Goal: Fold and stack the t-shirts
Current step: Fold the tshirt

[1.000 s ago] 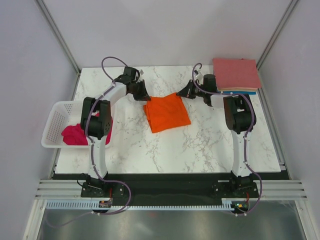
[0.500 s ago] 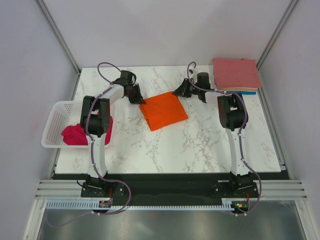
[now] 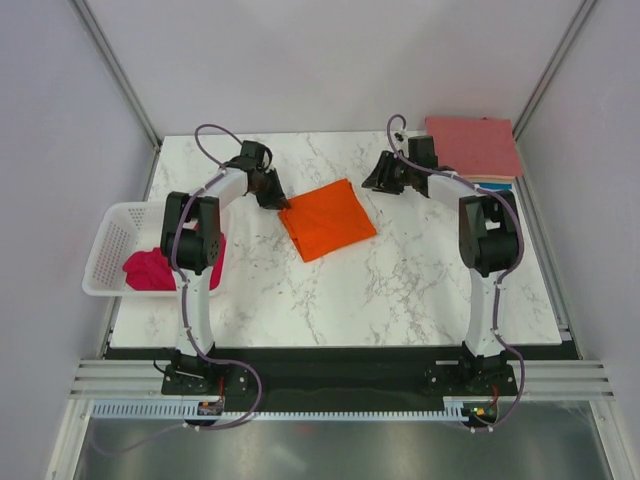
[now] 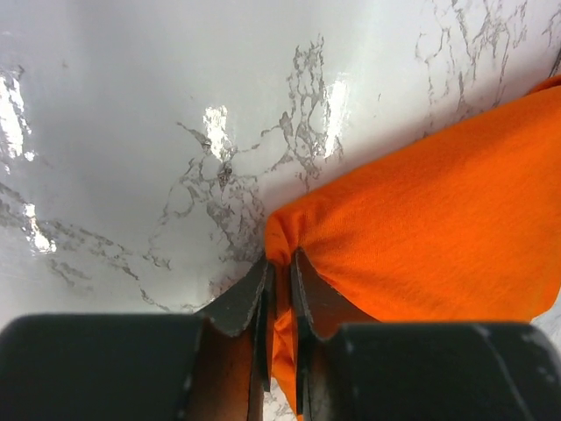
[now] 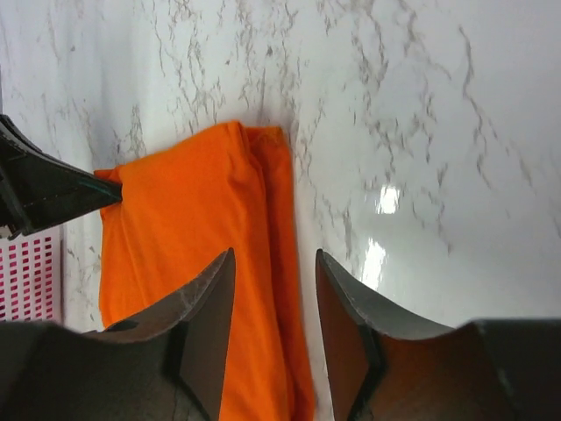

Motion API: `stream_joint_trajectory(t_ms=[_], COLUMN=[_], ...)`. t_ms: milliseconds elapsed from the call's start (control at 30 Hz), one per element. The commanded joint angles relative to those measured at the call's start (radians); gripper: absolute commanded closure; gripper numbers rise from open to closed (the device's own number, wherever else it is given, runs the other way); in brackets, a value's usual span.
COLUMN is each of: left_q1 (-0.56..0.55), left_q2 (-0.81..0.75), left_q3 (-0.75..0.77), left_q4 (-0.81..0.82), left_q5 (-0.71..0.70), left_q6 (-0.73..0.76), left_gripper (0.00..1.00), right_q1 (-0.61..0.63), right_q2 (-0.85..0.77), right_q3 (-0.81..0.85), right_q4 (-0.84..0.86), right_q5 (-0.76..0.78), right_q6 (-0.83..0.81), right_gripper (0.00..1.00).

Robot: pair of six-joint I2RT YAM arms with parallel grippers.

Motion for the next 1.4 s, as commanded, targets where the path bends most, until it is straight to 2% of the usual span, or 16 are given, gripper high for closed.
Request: stream_joint_trajectory(t_ms=[0, 167, 300, 400, 567, 767, 833, 933, 1067, 1167, 1200, 1267, 1300, 1333, 1367], left_q1=[0.001, -0.041, -0.085, -0.11, -0.154, -0.239, -0.26, -0.275, -0.277, -0.294, -0.295, -0.295, -0.294, -0.292, -0.291], left_q2=[-0.071, -0.168, -0.257, -0.314, -0.41, -0.527, -0.561, -0.593, -0.587, -0.593, -0.592, -0.57, -0.552, -0.537, -0.506], left_q3=[-0.053, -0.199, -0.354, -0.44, -0.545, -0.587, -0.595, -0.624, -0.655, -0.67, -0.67, -0.645, -0.626, -0.608, -0.565], left_q4=[-0.036, 0.016, 0.08, 0.094, 0.139, 0.137, 0.136, 0.133, 0.122, 0.125, 0.131, 0.145, 0.143, 0.122, 0.11], left_q5=[0.009, 0.033, 0.018, -0.016, -0.013, 0.038, 0.052, 0.029, 0.033, 0.027, 0.026, 0.019, 0.022, 0.019, 0.007], left_q6=[-0.016, -0.056, -0.099, -0.132, -0.165, -0.179, -0.183, -0.182, -0.165, -0.151, -0.13, -0.093, -0.05, -0.036, -0.022], left_gripper=[0.83, 0.84, 0.83, 0.81, 0.8, 0.72, 0.7, 0.69, 0.67, 0.66, 0.65, 0.64, 0.64, 0.64, 0.64], right_q1=[0.008, 0.108, 0.185, 0.194, 0.194, 0.157, 0.144, 0.142, 0.156, 0.162, 0.166, 0.191, 0.197, 0.215, 0.225], right_q2=[-0.167, -0.335, -0.395, -0.4, -0.365, -0.276, -0.268, -0.343, -0.473, -0.59, -0.624, -0.736, -0.771, -0.84, -0.872], right_q3=[-0.133, -0.34, -0.495, -0.544, -0.509, -0.322, -0.241, -0.228, -0.326, -0.455, -0.543, -0.642, -0.743, -0.795, -0.849], right_q4=[-0.093, -0.065, -0.016, 0.013, -0.039, -0.128, -0.199, -0.234, -0.243, -0.226, -0.205, -0.127, -0.102, -0.026, 0.02], right_q5=[0.103, 0.169, 0.221, 0.229, 0.333, 0.385, 0.397, 0.417, 0.449, 0.465, 0.456, 0.442, 0.445, 0.445, 0.433], right_q6=[0.025, 0.034, 0.047, 0.045, -0.042, -0.176, -0.192, -0.196, -0.13, -0.024, 0.005, 0.129, 0.183, 0.311, 0.364], right_gripper=[0.51, 0.63, 0.66, 0.67, 0.68, 0.67, 0.65, 0.57, 0.51, 0.51, 0.5, 0.52, 0.53, 0.54, 0.54])
